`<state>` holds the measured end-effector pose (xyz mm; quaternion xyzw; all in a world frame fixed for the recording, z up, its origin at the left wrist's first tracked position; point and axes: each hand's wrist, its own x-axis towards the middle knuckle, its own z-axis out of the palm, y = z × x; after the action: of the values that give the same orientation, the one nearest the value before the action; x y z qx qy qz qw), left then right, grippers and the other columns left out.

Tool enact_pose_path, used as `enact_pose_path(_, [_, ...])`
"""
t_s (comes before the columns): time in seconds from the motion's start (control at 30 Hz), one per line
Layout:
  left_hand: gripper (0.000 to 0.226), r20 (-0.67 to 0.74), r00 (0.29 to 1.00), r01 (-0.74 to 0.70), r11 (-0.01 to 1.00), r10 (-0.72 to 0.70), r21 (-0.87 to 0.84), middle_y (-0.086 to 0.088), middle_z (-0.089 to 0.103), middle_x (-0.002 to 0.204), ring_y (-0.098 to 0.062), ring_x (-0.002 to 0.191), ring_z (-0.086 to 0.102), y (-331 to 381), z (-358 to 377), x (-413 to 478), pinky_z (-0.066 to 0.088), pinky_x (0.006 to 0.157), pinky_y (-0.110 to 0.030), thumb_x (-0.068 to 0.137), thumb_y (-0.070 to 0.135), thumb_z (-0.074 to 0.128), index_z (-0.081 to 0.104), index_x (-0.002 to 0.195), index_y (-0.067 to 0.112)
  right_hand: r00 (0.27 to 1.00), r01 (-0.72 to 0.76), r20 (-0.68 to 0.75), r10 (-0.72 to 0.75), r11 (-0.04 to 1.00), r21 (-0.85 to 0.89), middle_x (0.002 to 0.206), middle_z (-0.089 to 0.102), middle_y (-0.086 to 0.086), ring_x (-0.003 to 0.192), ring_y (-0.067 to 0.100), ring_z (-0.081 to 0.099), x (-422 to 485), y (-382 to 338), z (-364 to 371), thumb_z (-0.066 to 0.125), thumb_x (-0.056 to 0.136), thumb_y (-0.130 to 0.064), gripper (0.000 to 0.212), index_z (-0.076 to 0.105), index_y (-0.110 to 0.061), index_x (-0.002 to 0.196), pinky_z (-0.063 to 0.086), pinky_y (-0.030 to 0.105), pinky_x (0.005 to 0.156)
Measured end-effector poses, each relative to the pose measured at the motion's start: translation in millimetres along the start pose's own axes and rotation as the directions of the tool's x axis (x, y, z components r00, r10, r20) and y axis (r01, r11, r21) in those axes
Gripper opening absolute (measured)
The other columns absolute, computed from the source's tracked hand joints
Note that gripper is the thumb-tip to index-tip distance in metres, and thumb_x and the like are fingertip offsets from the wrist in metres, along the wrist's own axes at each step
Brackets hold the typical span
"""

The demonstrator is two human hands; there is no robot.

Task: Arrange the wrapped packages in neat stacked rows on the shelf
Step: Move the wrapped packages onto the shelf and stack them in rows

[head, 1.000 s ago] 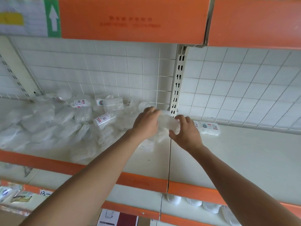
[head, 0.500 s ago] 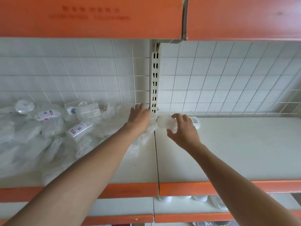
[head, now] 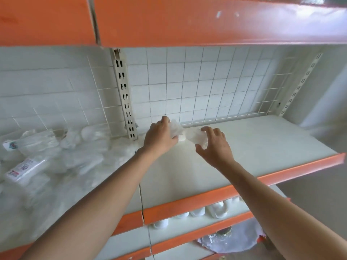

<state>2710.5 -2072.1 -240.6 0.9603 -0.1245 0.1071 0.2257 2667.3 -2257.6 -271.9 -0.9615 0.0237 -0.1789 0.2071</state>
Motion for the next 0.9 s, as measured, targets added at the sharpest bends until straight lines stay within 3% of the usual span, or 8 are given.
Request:
enact_pose_path(0.2, [0.054,0.078,0.997,-0.007,0.981,0.022,-0.195,-0.010,0.055,0.127,-0.034,0.115,0.052,87.6,55.9,5.0,0.045,0.092,-0.039,0.084,0.032,0.066,0.041,0.128,0.011,0.996,-0.075,-0.053,0.075,0.997,-0.007,0.117,0.050,0.009,0.111,0.031,0.046,-9.2,91.5,-42.5,0.066,0.081,-0.030,0.053,0.048,-0.019,0.129,0.047,0.040,0.078])
enact_pose_path(0.37, [0.059,0.119,0.993,0.029,0.965,0.002,-0.259,-0.012,0.054,0.125,-0.032,0.113,0.053,172.5,105.6,15.1,0.045,0.088,-0.035,0.085,0.031,0.064,0.036,0.135,0.015,0.994,-0.085,-0.068,0.084,0.996,-0.011,0.116,0.050,0.011,0.111,0.033,0.047,-8.8,180.7,-78.3,0.066,0.080,-0.030,0.053,0.049,-0.018,0.129,0.050,0.044,0.079])
enact_pose_path(0.53, [0.058,0.129,0.990,0.086,0.959,-0.053,-0.270,-0.007,0.053,0.125,-0.030,0.107,0.055,257.5,150.6,23.1,0.039,0.076,-0.029,0.085,0.029,0.062,0.034,0.135,0.018,0.995,-0.074,-0.061,0.074,0.997,-0.010,0.116,0.050,0.011,0.110,0.033,0.047,2.6,272.2,-117.2,0.066,0.080,-0.029,0.053,0.049,-0.017,0.129,0.049,0.041,0.076])
enact_pose_path(0.63, [0.054,0.110,0.989,0.122,0.956,-0.096,-0.267,-0.005,0.055,0.117,-0.030,0.100,0.056,291.6,168.1,25.7,0.038,0.070,-0.030,0.084,0.027,0.064,0.036,0.129,0.016,0.998,-0.062,-0.029,0.062,0.998,-0.010,0.116,0.050,0.012,0.110,0.033,0.047,14.2,308.8,-131.9,0.066,0.080,-0.028,0.053,0.049,-0.017,0.129,0.048,0.042,0.076])
enact_pose_path(0.77, [0.050,0.121,0.982,0.175,0.933,-0.144,-0.315,-0.007,0.058,0.105,-0.030,0.091,0.059,313.6,179.9,36.7,0.047,0.072,-0.038,0.079,0.020,0.068,0.036,0.116,0.014,1.000,-0.030,0.003,0.030,1.000,-0.005,0.116,0.050,0.011,0.110,0.033,0.047,31.7,336.5,-136.7,0.066,0.080,-0.028,0.054,0.049,-0.018,0.129,0.048,0.042,0.077])
enact_pose_path(0.9, [0.050,0.122,0.977,0.206,0.909,-0.173,-0.362,-0.004,0.057,0.101,-0.027,0.088,0.058,319.5,192.0,60.8,0.045,0.068,-0.034,0.075,0.018,0.071,0.036,0.109,0.015,0.999,-0.024,0.028,0.025,1.000,-0.016,0.119,0.048,0.009,0.112,0.031,0.045,53.1,352.2,-134.6,0.064,0.082,-0.029,0.053,0.047,-0.019,0.131,0.048,0.041,0.081])
